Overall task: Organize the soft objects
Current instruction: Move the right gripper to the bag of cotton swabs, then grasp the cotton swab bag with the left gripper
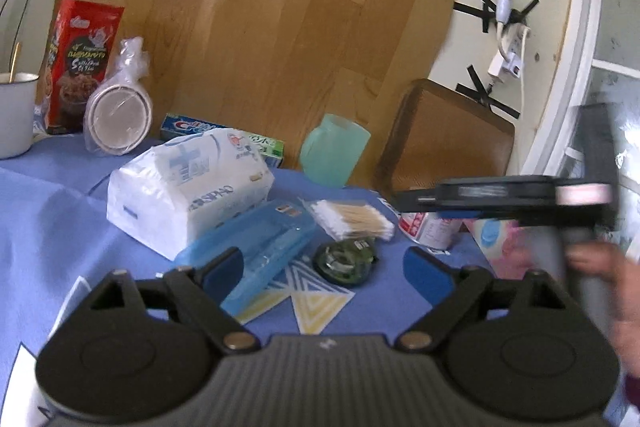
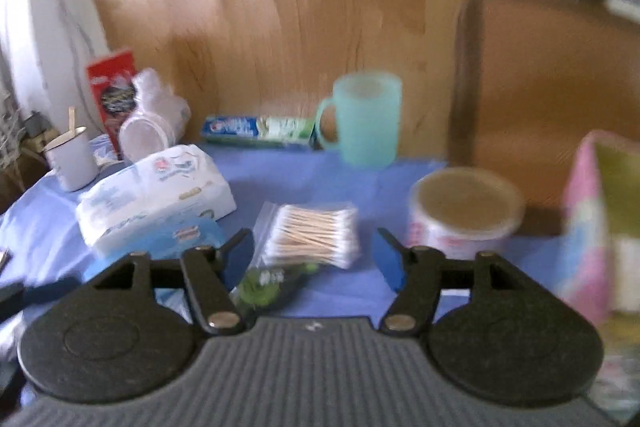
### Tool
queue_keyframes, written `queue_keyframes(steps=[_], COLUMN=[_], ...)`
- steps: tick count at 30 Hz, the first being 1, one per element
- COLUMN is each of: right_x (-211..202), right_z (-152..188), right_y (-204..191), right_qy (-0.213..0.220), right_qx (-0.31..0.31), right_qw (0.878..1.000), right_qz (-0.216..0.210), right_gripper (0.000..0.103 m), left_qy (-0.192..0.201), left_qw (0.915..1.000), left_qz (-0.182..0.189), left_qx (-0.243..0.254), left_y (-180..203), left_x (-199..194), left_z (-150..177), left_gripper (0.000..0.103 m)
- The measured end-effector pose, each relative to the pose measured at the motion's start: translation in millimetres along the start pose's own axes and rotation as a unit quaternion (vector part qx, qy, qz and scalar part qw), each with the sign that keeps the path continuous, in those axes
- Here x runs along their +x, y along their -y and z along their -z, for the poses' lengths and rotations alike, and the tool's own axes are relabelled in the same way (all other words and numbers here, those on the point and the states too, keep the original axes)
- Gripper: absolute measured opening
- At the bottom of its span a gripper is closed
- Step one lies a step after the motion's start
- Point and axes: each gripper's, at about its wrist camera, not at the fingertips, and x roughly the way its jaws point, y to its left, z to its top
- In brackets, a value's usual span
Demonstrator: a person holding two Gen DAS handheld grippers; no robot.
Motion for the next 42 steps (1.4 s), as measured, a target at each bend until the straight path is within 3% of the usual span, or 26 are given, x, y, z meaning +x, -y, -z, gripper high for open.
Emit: queue_keyframes(steps=[2,5,6,8,11,14,16,18,20,24,27,31,34,38,40,42], right_x=[26.2,62.1,70.8,68.8,39.2,-15.3,-50.6,-75.2,-87.6,-113.9,-132.3,-141.6,-138.3,-137.0,-134.8,-133.6], right_z=[-1.3,-0.2,2.7,5.3,4.8,13.6,29.9,48.1,68.9,114.9,134.5,146.3,149.0,148.7,151.5,153.9], right_y=[-4.4,-7.6,-6.3,-7.8,-6.1,-10.1,-5.9,1.9,5.0,4.0,-1.1,-0.3,-0.4,-3.3,-7.4,-12.2], right_qy=[-0.02,-0.056,-0.066,-0.047,-0.013,0.056,0.076,0.066,0.025,-0.025,-0.009,-0.006,-0.007,-0.01,-0.002,0.011], right_qx=[0.017,0.015,0.019,0.012,0.031,0.001,-0.01,-0.014,-0.027,-0.053,-0.072,-0.06,-0.061,-0.068,-0.078,-0.095], right_qw=[1.0,0.998,0.997,0.998,0.999,0.998,0.997,0.997,0.997,0.994,0.996,0.997,0.997,0.995,0.995,0.994], right_qz=[0.002,0.033,0.038,0.033,0.009,0.017,0.003,-0.022,-0.061,-0.093,-0.047,-0.048,-0.056,-0.076,-0.07,-0.05], right_gripper=[0.086,0.087,0.086,0.071,0.069,0.069,0.069,0.069,0.069,0.072,0.091,0.091,0.091,0.084,0.075,0.055], left_qy=[0.001,0.004,0.004,0.006,0.006,0.006,0.004,-0.004,-0.015,-0.05,-0.076,-0.121,-0.142,-0.184,-0.199,-0.213], left_qw=[0.9998,0.999,0.999,0.9992,0.9994,0.9994,0.9994,0.9994,0.9996,0.9976,0.9938,0.9814,0.9778,0.9726,0.9693,0.9628], left_qz=[0.001,0.006,0.006,0.006,0.006,0.005,0.005,0.006,0.01,0.046,0.076,0.147,0.154,0.141,0.144,0.165], left_qx=[-0.018,-0.044,-0.044,-0.039,-0.033,-0.035,-0.036,-0.032,-0.022,0.012,0.027,-0.02,-0.009,0.013,0.015,0.018], left_y=[-5.8,-12.9,-13.0,-11.5,-10.0,-10.5,-10.6,-9.2,-5.7,6.0,18.5,30.4,46.4,65.2,72.1,82.9], left_x=[1.2,0.2,0.1,-0.4,-0.1,-0.2,0.1,2.3,5.1,11.2,11.7,10.4,12.5,25.6,28.9,27.7], left_z=[-1.3,-1.6,-1.7,-0.7,-0.2,-0.5,-0.4,-0.9,-1.0,0.4,1.8,6.8,8.5,18.1,29.3,32.2], left_gripper=[0.09,0.09,0.09,0.09,0.09,0.09,0.09,0.09,0.09,0.09,0.088,0.078,0.071,0.06,0.057,0.051])
